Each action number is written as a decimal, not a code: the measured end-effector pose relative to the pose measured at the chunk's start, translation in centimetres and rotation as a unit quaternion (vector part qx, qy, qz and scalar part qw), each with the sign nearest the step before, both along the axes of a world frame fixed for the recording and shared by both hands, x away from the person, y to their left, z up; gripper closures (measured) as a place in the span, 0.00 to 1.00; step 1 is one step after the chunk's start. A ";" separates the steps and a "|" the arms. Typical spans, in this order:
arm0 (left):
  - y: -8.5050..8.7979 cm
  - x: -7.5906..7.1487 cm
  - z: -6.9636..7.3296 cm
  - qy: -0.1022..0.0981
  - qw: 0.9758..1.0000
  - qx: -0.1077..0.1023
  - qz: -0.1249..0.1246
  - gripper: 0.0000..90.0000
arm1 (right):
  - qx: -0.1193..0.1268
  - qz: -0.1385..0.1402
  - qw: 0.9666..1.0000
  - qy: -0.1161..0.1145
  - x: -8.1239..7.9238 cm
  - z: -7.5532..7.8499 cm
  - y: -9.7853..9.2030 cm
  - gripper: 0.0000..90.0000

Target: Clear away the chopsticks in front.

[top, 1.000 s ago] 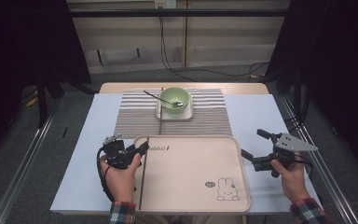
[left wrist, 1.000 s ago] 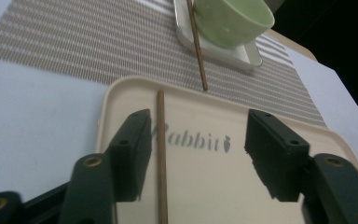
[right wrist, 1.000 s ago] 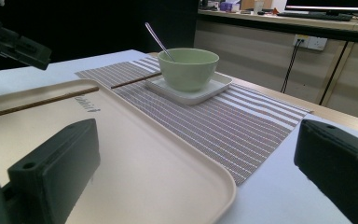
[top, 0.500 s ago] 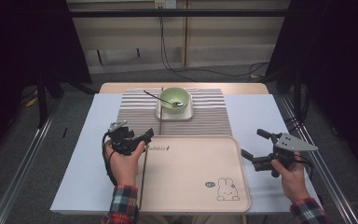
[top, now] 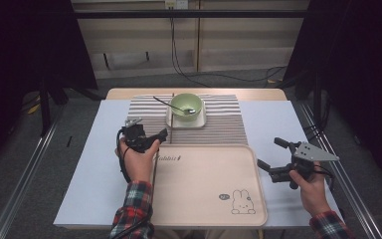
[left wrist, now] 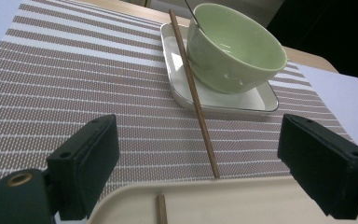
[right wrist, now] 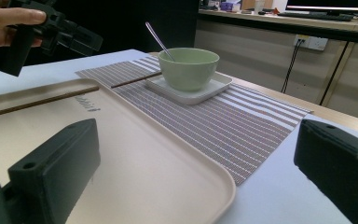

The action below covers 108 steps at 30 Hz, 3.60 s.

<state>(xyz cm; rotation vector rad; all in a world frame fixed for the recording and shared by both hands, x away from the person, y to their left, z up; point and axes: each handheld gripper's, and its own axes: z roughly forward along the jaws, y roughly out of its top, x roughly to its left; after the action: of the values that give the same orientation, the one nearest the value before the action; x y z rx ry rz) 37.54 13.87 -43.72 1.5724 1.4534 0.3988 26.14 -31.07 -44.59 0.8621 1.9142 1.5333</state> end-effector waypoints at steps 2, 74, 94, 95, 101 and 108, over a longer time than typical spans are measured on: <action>-0.2 0.4 0.0 0.001 1.000 0.000 -0.002 0.14 | -0.001 0.000 1.000 0.000 0.0 0.0 0.0 0.00; -4.9 9.2 -3.4 0.048 0.995 0.080 -0.039 0.81 | 0.002 -0.001 1.000 0.006 0.2 -0.1 -0.2 0.00; -5.7 9.1 -2.9 0.094 0.994 0.037 0.036 0.95 | 0.001 -0.001 1.000 0.003 0.3 -0.1 -0.2 0.00; -5.6 9.0 -2.8 0.096 0.994 0.033 0.035 0.95 | 0.001 -0.001 1.000 0.004 0.3 -0.1 -0.3 0.00; -4.6 8.2 -2.1 0.094 0.994 0.016 0.045 0.95 | 0.003 -0.002 1.000 0.004 0.3 -0.1 -0.2 0.00; -3.5 7.2 -1.3 0.102 0.994 -0.006 0.046 0.95 | 0.003 -0.001 1.000 0.003 0.3 -0.1 -0.2 0.00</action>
<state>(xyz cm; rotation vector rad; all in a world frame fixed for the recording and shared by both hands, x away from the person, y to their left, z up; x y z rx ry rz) 44.77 10.37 -45.05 1.5777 1.6866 0.2883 26.41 -31.28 -44.71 0.8736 1.9131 1.5384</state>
